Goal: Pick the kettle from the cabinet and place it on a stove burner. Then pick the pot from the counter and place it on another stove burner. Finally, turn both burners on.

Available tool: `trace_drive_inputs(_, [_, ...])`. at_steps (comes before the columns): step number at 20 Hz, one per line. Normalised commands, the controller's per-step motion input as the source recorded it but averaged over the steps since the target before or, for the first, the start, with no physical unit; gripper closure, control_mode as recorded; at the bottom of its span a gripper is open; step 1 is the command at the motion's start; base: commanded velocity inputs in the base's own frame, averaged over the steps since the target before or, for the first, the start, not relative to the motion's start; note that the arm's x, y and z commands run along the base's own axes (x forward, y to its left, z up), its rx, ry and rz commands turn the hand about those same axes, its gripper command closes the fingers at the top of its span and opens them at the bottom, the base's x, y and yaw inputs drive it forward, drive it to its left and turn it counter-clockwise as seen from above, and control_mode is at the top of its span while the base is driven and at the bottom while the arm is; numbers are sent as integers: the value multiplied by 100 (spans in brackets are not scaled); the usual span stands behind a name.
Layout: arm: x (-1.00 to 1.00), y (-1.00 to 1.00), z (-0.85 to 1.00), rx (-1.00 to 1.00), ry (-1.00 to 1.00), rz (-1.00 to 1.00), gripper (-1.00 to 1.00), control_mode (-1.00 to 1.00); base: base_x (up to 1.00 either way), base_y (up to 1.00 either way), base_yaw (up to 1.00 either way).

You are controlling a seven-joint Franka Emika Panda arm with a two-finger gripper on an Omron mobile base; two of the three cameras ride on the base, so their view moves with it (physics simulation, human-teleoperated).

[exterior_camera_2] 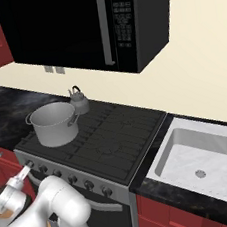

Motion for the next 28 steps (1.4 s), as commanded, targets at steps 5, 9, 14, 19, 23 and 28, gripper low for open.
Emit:
trace_drive_inputs(5, [-19,1,1,2,-5,0,-100,-100,0,0,0])
trace_drive_inputs(9, [-35,0,0,7,-8,0,-100,-100,0,0,0])
trace_drive_inputs(14, [-40,0,0,8,-9,0,-100,-100,0,0,0])
trace_drive_inputs(19, [-30,-9,0,10,-8,0,-100,-100,0,0,0])
trace_drive_inputs(23, [-16,-21,0,13,-5,1,-100,-100,0,0,0])
trace_drive_inputs(28, [-5,-20,0,14,-2,3,-100,-100,0,0,0])
